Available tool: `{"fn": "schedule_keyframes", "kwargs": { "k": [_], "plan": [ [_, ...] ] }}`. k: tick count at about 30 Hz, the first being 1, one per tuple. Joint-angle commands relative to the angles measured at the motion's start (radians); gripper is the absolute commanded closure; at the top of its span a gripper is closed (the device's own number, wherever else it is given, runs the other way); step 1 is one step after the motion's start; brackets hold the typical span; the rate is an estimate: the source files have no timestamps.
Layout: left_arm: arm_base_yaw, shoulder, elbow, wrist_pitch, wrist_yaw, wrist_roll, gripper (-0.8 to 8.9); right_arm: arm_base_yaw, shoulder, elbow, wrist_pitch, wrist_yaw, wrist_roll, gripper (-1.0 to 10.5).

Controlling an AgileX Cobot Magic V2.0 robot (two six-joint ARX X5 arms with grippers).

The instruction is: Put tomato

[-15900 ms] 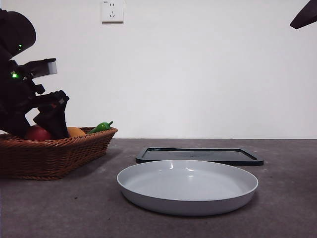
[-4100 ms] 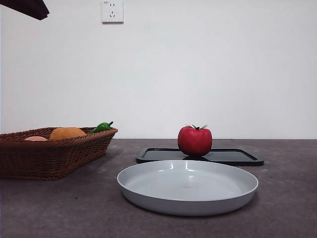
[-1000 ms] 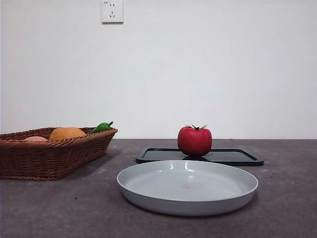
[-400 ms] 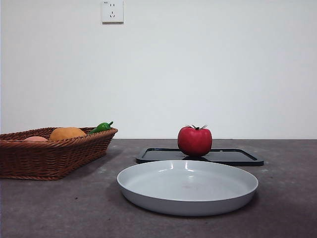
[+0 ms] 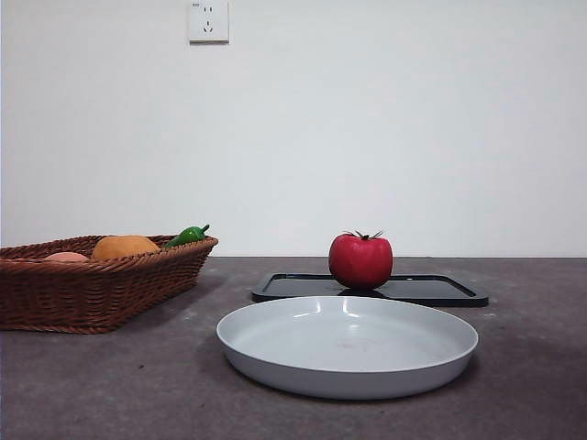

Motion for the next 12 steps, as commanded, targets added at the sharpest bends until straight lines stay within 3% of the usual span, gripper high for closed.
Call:
{"fn": "schedule_keyframes", "kwargs": {
  "k": [1, 12],
  "plan": [
    [0.002, -0.002, -0.02, -0.006, -0.003, -0.005, 8.06, -0.003, -0.004, -0.005, -0.014, 0.027, 0.021, 9.4],
    [0.002, -0.002, -0.02, -0.006, -0.003, -0.005, 8.06, -0.012, -0.004, -0.005, -0.108, 0.052, 0.021, 9.4]
  ]
}}
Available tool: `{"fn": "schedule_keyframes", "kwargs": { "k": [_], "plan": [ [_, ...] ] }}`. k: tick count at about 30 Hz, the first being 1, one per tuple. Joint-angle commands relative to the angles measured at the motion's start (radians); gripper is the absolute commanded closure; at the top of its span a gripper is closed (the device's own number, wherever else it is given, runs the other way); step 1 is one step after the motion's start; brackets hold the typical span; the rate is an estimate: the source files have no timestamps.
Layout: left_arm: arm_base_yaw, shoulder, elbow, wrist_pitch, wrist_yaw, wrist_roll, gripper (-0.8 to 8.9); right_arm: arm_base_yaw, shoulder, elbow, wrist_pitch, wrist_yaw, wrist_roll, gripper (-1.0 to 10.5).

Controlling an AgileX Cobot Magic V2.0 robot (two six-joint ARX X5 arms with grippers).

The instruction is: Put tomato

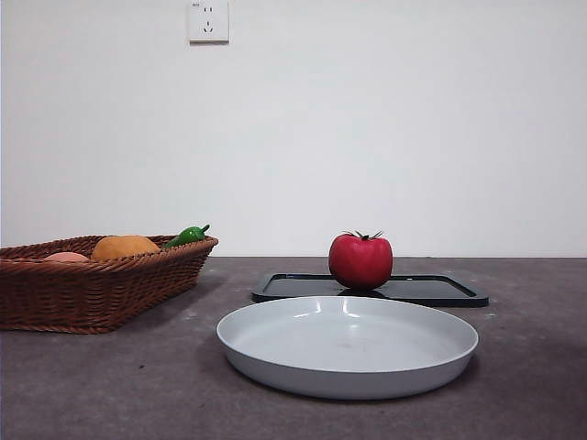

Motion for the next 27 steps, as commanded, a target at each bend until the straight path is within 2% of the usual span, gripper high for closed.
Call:
{"fn": "schedule_keyframes", "kwargs": {
  "k": [1, 27],
  "plan": [
    [0.002, -0.002, -0.02, -0.006, -0.003, -0.005, 8.06, 0.0, -0.003, -0.006, -0.002, 0.003, 0.017, 9.4],
    [0.002, -0.002, -0.02, -0.006, -0.003, -0.005, 8.06, 0.0, -0.003, -0.005, 0.016, 0.003, 0.017, 9.4]
  ]
}}
